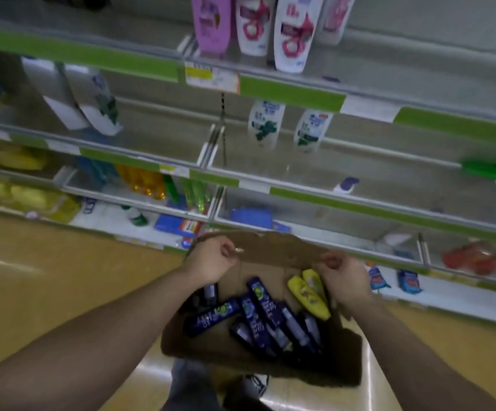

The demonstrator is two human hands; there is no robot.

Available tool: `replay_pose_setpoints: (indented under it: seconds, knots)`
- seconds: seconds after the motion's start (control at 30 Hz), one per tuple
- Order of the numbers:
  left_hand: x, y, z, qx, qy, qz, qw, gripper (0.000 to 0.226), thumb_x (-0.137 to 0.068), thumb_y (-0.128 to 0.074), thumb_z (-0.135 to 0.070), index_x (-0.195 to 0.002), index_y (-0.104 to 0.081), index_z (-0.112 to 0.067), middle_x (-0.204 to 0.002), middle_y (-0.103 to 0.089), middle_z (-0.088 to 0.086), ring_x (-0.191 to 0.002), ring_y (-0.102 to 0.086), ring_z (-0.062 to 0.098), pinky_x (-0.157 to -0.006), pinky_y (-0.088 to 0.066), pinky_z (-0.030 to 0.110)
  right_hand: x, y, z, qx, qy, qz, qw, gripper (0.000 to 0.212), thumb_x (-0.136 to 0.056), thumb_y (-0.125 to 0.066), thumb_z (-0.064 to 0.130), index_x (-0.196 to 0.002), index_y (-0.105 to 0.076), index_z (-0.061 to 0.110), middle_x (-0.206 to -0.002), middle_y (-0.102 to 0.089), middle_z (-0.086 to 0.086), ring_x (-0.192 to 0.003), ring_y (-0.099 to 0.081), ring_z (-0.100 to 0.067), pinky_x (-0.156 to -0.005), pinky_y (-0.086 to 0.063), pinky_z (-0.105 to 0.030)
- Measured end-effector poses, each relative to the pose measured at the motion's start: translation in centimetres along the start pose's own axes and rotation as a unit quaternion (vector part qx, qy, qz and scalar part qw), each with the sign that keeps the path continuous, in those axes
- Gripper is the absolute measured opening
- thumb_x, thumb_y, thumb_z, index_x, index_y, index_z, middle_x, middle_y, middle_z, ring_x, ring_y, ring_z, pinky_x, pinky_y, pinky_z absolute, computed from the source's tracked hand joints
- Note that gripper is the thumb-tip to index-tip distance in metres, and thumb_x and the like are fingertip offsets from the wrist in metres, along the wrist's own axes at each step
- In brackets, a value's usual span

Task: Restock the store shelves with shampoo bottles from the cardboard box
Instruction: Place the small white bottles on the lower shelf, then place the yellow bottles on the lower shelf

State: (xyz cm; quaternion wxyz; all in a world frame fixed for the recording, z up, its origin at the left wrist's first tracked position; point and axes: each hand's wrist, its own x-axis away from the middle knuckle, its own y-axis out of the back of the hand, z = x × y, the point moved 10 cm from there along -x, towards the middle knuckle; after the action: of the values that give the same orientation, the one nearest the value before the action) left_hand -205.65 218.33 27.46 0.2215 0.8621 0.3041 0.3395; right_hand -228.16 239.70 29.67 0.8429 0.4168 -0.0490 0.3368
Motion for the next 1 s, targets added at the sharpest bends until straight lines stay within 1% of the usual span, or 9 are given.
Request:
replay_pose_setpoints:
  seconds: [0.1,0.2,0.3,0.37,0.5,0.6,0.77,0.87,1.0]
  knots:
    - [-0.1,-3.2,3.4,-0.035,0.031,0.036,0.998,0.013,-0.087,-0.069,-0.026,-0.099,-0.064,-0.028,-0.088,-0.063,-0.010,-0.090,-0.063,0.015,-0.074,-0.043,0.023,0.5,-2.1,-5.7,0.035,-0.070,0.033,0.996,0.016,-0.080,-0.079,0.027,-0.090,-0.066,0.027,-0.100,-0.074,-0.002,-0.100,-0.068,-0.023,-0.085,-0.050,-0.030]
    - [-0.4,-6.4,5.7,-0.043,0.043,0.068,0.996,0.019,-0.086,-0.069,-0.027,-0.105,-0.066,-0.024,-0.087,-0.062,-0.014,-0.092,-0.062,0.012,-0.076,-0.041,0.021,0.7,-3.8,-10.0,0.093,-0.106,0.065,0.988,0.030,-0.082,-0.077,0.029,-0.108,-0.073,0.015,-0.118,-0.070,-0.009,-0.115,-0.062,-0.030,-0.092,-0.047,-0.031]
    - [-1.2,-9.8,6.9,-0.054,0.043,0.097,0.993,0.022,-0.085,-0.070,-0.031,-0.105,-0.068,-0.024,-0.095,-0.068,-0.012,-0.094,-0.064,0.011,-0.082,-0.050,0.025,1.2,-5.2,-14.0,0.119,-0.161,0.097,0.975,0.036,-0.085,-0.072,0.039,-0.113,-0.072,0.017,-0.113,-0.071,-0.011,-0.105,-0.065,-0.031,-0.078,-0.044,-0.028]
    - [-2.2,-12.5,7.3,-0.078,0.034,0.120,0.989,0.019,-0.086,-0.068,-0.033,-0.104,-0.067,-0.027,-0.100,-0.070,-0.010,-0.095,-0.065,0.011,-0.085,-0.054,0.029,1.2,-6.0,-16.0,0.107,-0.180,0.091,0.973,0.034,-0.085,-0.070,0.043,-0.108,-0.072,0.018,-0.106,-0.073,-0.011,-0.095,-0.067,-0.032,-0.076,-0.046,-0.030]
    - [-4.3,-18.3,6.7,-0.132,-0.013,0.155,0.979,0.023,-0.088,-0.064,-0.033,-0.110,-0.062,-0.029,-0.104,-0.066,-0.007,-0.093,-0.063,0.014,-0.077,-0.055,0.031,0.7,-8.0,-18.7,0.103,-0.173,0.095,0.975,0.025,-0.089,-0.062,0.046,-0.096,-0.068,0.024,-0.084,-0.068,0.005,-0.066,-0.057,-0.010,-0.062,-0.044,-0.026]
    - [-6.4,-23.1,4.6,-0.188,-0.097,0.161,0.964,0.024,-0.086,-0.060,-0.033,-0.109,-0.062,-0.024,-0.111,-0.061,-0.004,-0.103,-0.059,0.019,-0.082,-0.053,0.035,-0.6,-9.8,-21.1,0.081,-0.180,0.107,0.975,0.019,-0.091,-0.061,0.038,-0.100,-0.065,0.022,-0.095,-0.070,0.001,-0.080,-0.064,-0.015,-0.074,-0.052,-0.031]
    - [-9.1,-31.2,1.7,-0.281,-0.223,0.194,0.913,0.036,-0.089,-0.056,-0.033,-0.123,-0.057,-0.019,-0.130,-0.052,0.002,-0.122,-0.045,0.025,-0.094,-0.048,0.040,-3.3,-12.1,-23.8,0.064,-0.184,0.087,0.977,0.031,-0.094,-0.061,0.029,-0.124,-0.056,0.022,-0.120,-0.065,-0.004,-0.102,-0.063,-0.022,-0.078,-0.043,-0.026]
    - [-10.6,-35.2,0.1,-0.318,-0.281,0.204,0.882,0.056,-0.086,-0.061,-0.026,-0.140,-0.047,-0.017,-0.144,-0.042,0.002,-0.132,-0.036,0.025,-0.106,-0.039,0.041,-4.3,-12.9,-25.3,0.078,-0.188,0.080,0.976,0.029,-0.097,-0.054,0.026,-0.124,-0.054,0.016,-0.116,-0.066,-0.008,-0.103,-0.063,-0.026,-0.082,-0.048,-0.031]
    - [-11.9,-39.6,-0.8,-0.408,-0.340,0.212,0.820,0.078,-0.077,-0.068,-0.024,-0.149,-0.036,-0.020,-0.152,-0.034,0.004,-0.139,-0.030,0.028,-0.114,-0.028,0.053,-3.7,-12.9,-26.9,0.038,-0.220,0.037,0.974,0.031,-0.095,-0.059,0.028,-0.124,-0.053,0.019,-0.102,-0.063,0.001,-0.091,-0.061,-0.019,-0.076,-0.046,-0.028]
